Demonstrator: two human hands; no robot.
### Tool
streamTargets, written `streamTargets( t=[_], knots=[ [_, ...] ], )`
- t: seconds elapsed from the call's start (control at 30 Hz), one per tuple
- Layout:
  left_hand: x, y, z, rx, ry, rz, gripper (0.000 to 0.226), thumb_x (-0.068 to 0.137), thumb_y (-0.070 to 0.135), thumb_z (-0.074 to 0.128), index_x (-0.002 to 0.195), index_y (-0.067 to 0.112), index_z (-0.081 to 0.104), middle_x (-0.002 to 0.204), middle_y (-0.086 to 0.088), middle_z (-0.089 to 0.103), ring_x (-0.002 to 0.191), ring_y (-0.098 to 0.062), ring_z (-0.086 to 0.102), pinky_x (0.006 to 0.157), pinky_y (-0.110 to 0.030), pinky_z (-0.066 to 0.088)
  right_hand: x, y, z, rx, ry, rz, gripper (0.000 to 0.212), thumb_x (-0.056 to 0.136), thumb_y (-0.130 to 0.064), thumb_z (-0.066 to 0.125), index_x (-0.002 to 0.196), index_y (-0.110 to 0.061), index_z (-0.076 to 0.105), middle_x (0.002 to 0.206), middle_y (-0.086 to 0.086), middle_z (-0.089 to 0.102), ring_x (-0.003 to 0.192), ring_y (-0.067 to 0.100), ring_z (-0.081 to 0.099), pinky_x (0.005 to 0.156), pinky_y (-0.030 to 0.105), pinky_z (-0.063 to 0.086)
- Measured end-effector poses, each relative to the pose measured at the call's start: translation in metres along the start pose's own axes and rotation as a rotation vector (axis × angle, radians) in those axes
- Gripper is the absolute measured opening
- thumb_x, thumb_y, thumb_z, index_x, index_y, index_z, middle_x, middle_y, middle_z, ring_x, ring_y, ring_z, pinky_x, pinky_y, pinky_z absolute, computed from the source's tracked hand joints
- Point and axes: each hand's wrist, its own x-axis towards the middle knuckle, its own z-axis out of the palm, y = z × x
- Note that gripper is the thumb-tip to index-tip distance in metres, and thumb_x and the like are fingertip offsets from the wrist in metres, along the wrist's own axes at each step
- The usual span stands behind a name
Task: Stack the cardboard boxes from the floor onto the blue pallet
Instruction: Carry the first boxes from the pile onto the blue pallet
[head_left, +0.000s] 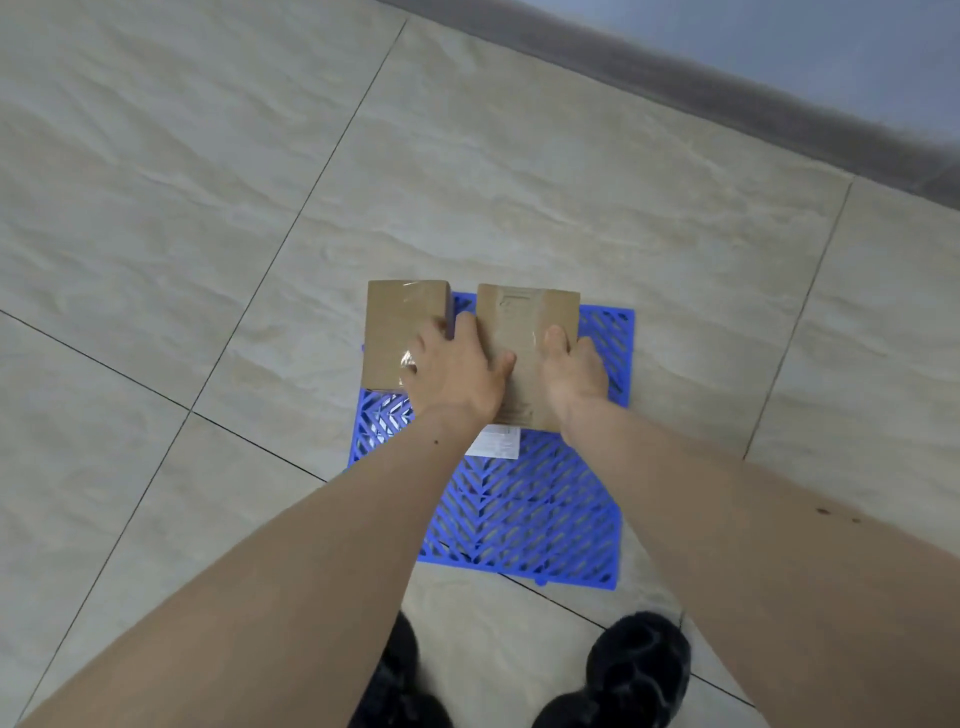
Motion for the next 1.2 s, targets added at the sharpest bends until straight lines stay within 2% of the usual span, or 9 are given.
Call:
streamTargets(
  t=[0.13,0.27,0.53,0.6,0.7,0.77,0.87,1.07,1.2],
  knots=[
    [0.036,-0.019,0.023,0.18,0.1,0.085,0.047,0.087,0.054,0.057,0.121,0.022,0.053,0.147,-0.008,0.026,0.132,-0.03,0.027,0.104,-0.042,0.027,0.032,0.007,0.035,0.021,0.023,0.004,0.052,0.103,-0.04,0.032,0.134,-0.001,0.044,0.133,0.021,0.054,0.12,0.035,0.051,0.091,0.037,0.037],
    [0.066,-0.028,0.036,0.282,0.152,0.13,0.05,0.088,0.054,0.053,0.125,0.019,0.055,0.146,-0.008,0.028,0.134,-0.03,0.025,0.108,-0.042,0.023,0.059,0.006,0.058,0.016,0.029,0.005,0.054,0.105,-0.04,0.028,0.141,-0.001,0.037,0.138,0.019,0.05,0.124,0.035,0.048,0.092,0.036,0.036],
    [0.079,-0.039,0.054,0.338,0.153,0.188,0.074,0.092,0.054,0.049,0.149,0.014,0.026,0.144,-0.009,0.028,0.131,-0.028,0.028,0.099,-0.04,0.033,0.088,0.012,0.075,-0.064,0.056,-0.045,0.054,0.106,-0.04,0.025,0.142,-0.002,0.035,0.136,0.017,0.052,0.122,0.033,0.05,0.078,0.032,0.029],
    [0.077,-0.039,0.055,0.327,0.168,0.201,0.076,0.092,0.051,0.05,0.151,0.014,0.02,0.145,-0.009,0.028,0.13,-0.029,0.03,0.099,-0.041,0.034,0.088,0.013,0.076,-0.07,0.047,-0.045,0.055,0.105,-0.042,0.024,0.144,-0.003,0.032,0.137,0.016,0.051,0.123,0.033,0.049,0.081,0.033,0.031],
    [0.075,-0.036,0.051,0.288,0.122,0.185,0.08,0.091,0.052,0.052,0.151,0.015,0.016,0.148,-0.009,0.025,0.132,-0.029,0.028,0.103,-0.042,0.031,0.089,0.01,0.068,-0.09,0.031,-0.041,0.059,0.104,-0.045,0.025,0.147,-0.005,0.03,0.144,0.015,0.046,0.129,0.033,0.046,0.096,0.037,0.036],
    [0.072,-0.032,0.044,0.274,0.096,0.176,0.081,0.09,0.054,0.052,0.151,0.015,0.017,0.15,-0.008,0.024,0.134,-0.03,0.026,0.106,-0.043,0.027,0.084,0.007,0.057,-0.099,0.024,-0.038,0.061,0.103,-0.047,0.026,0.149,-0.006,0.029,0.145,0.015,0.045,0.131,0.032,0.045,0.101,0.038,0.036],
    [0.059,-0.02,0.029,0.222,0.052,0.199,0.076,0.09,0.052,0.052,0.15,0.017,0.022,0.152,-0.007,0.022,0.136,-0.03,0.023,0.106,-0.044,0.028,0.068,0.004,0.03,-0.158,0.003,-0.071,0.062,0.102,-0.051,0.029,0.145,-0.007,0.035,0.14,0.014,0.05,0.128,0.032,0.047,0.096,0.038,0.038],
    [0.013,0.038,-0.018,0.187,-0.056,0.356,0.068,0.094,0.048,0.049,0.15,0.02,0.024,0.159,-0.002,0.005,0.14,-0.031,0.02,0.11,-0.048,0.027,0.021,0.002,-0.065,-0.308,0.04,-0.145,0.057,0.1,-0.049,0.037,0.139,-0.008,0.041,0.138,0.017,0.054,0.127,0.033,0.049,0.099,0.037,0.038],
    [-0.02,0.092,-0.048,0.224,-0.096,0.468,0.05,0.094,0.049,0.048,0.134,0.019,0.047,0.159,-0.003,0.009,0.134,-0.031,0.027,0.106,-0.045,0.031,-0.016,0.003,-0.145,-0.309,0.118,-0.131,0.056,0.101,-0.048,0.039,0.137,-0.007,0.044,0.134,0.019,0.056,0.126,0.034,0.05,0.1,0.036,0.038]
  ],
)
